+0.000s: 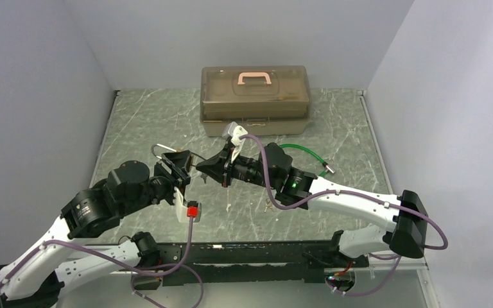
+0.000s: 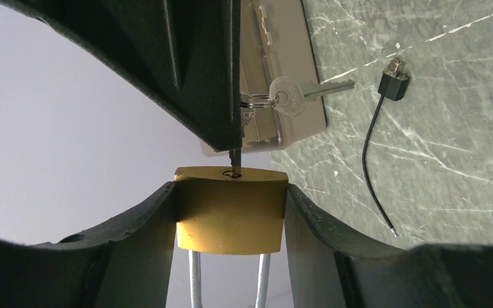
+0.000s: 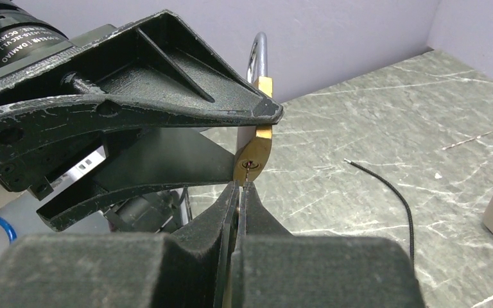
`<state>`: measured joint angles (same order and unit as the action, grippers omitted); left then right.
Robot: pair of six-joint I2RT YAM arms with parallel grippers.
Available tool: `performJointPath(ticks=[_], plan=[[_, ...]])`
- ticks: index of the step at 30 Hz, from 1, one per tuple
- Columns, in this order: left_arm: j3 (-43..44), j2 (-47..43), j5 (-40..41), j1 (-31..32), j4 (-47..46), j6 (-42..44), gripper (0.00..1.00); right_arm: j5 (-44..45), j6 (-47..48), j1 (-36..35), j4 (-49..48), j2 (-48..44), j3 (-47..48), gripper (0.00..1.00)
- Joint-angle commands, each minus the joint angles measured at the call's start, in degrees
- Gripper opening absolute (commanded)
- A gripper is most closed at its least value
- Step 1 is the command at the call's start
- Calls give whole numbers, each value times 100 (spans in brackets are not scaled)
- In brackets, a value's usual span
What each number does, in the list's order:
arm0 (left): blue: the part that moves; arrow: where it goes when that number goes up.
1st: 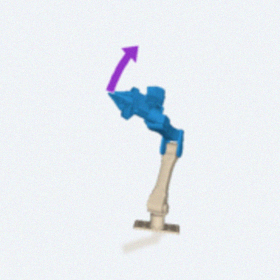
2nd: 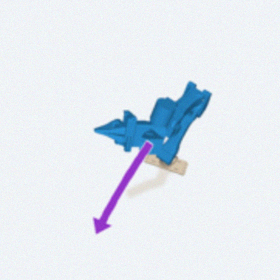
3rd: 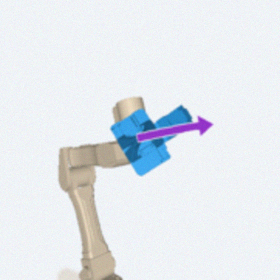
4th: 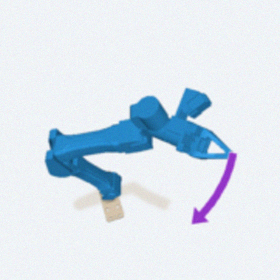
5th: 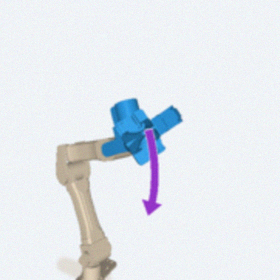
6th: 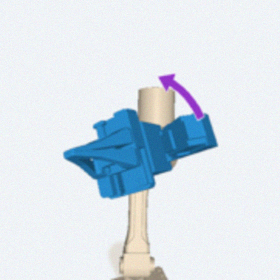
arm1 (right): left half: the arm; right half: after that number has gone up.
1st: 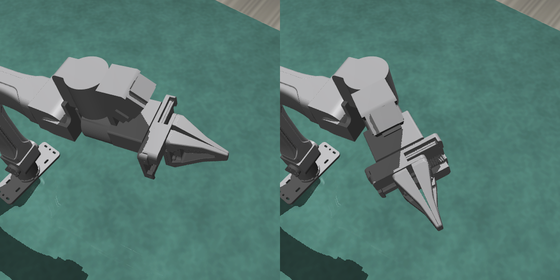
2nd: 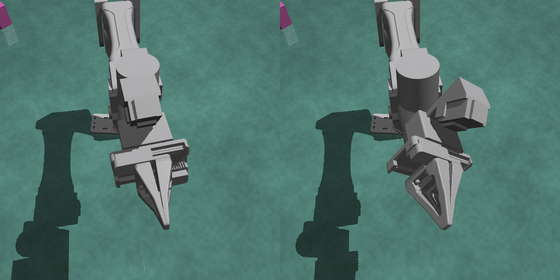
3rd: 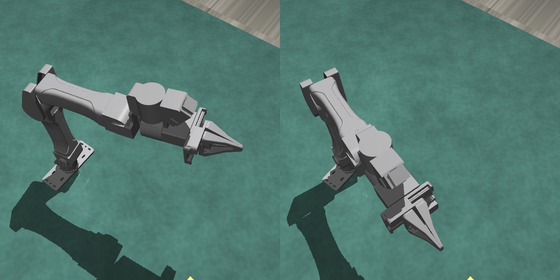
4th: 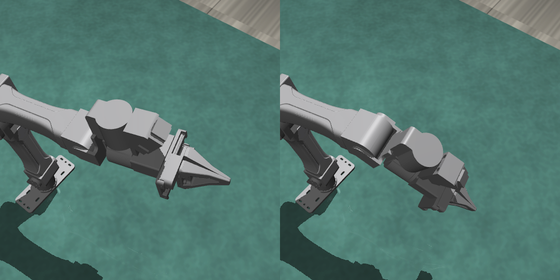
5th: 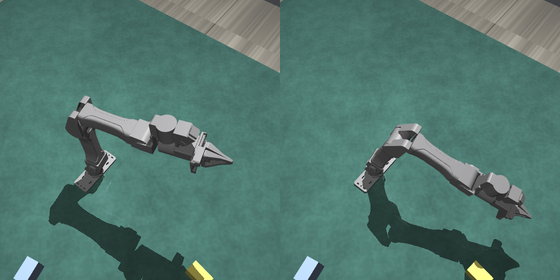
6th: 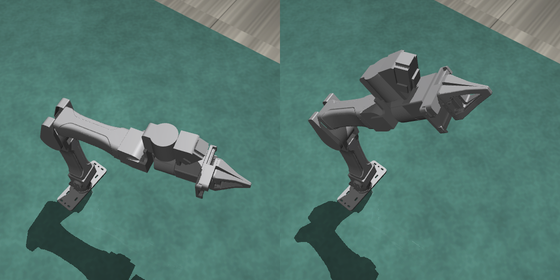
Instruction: Unlock with the key
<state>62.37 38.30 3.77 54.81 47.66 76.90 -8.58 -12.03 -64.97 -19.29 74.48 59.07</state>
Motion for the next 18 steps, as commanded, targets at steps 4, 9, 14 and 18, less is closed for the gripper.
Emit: performJointPath(ticks=[4,9,14,18], plan=[[4,47,-2072,353,-1592,198,0,-575,-146,-277,-801,277,399,0],[-199,-101,-2067,411,-1717,423,0,-570,-165,-333,-966,298,359,0],[-393,-171,-2032,537,-1893,575,0,-441,-40,-467,-1034,358,353,0],[-528,-195,-1953,687,-2248,713,0,-330,74,-534,-1115,412,326,0]])
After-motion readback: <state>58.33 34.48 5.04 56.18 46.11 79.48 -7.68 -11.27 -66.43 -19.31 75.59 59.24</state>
